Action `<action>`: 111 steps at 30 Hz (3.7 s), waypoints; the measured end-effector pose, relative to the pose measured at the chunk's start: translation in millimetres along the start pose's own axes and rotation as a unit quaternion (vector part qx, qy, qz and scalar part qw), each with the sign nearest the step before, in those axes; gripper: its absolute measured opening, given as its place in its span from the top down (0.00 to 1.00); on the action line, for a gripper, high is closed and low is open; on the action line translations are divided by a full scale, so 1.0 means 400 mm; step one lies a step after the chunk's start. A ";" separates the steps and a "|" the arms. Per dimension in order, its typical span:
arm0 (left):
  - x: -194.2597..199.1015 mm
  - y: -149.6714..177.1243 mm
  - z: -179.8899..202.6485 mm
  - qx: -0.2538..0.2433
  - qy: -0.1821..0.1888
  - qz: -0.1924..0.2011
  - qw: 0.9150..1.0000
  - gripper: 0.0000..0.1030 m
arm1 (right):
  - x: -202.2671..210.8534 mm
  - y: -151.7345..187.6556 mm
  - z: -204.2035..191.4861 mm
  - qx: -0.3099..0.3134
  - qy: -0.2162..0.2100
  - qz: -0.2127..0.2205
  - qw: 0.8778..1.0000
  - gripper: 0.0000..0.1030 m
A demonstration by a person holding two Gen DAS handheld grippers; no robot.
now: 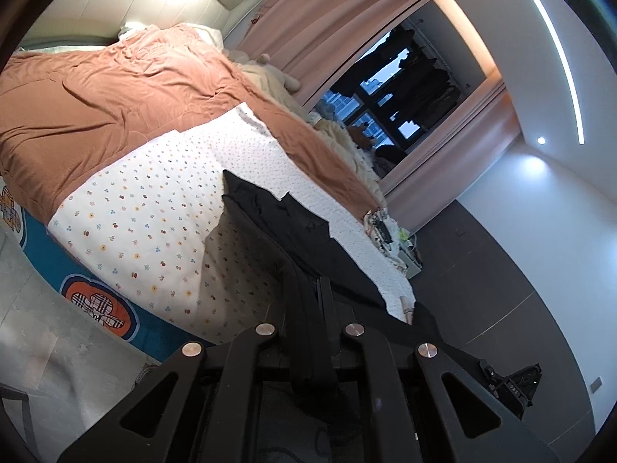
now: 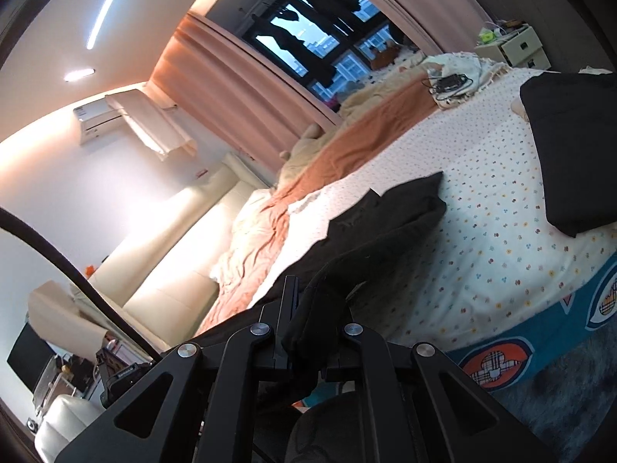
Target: Fold large clothes
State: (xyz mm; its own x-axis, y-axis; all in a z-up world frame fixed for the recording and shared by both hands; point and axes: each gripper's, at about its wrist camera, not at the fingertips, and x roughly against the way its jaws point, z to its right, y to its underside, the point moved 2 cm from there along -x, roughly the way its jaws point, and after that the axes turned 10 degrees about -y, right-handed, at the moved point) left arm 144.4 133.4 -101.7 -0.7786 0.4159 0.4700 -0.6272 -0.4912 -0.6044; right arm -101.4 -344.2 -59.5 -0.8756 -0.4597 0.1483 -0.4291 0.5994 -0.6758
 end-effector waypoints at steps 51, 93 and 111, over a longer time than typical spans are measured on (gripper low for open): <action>-0.394 -0.437 0.166 -0.005 -0.013 0.029 0.999 0.91 | -0.462 -0.374 0.132 0.019 0.005 0.046 0.999 0.95; -0.725 -0.329 -0.067 0.079 -0.112 -0.080 0.987 0.04 | -0.731 -0.383 0.204 -0.065 0.105 -0.060 0.990 0.02; -0.479 -0.212 -0.094 0.041 -0.130 -0.075 0.988 0.22 | -0.386 -0.327 0.132 -0.042 0.139 -0.062 0.987 0.02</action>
State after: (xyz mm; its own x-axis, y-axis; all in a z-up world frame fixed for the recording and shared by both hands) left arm 347.6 124.0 -164.7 -0.6492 0.2834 0.7059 -0.7273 -0.5032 -0.4668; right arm 101.6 -386.3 -32.2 -0.8376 -0.3417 0.4263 -0.5429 0.6077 -0.5796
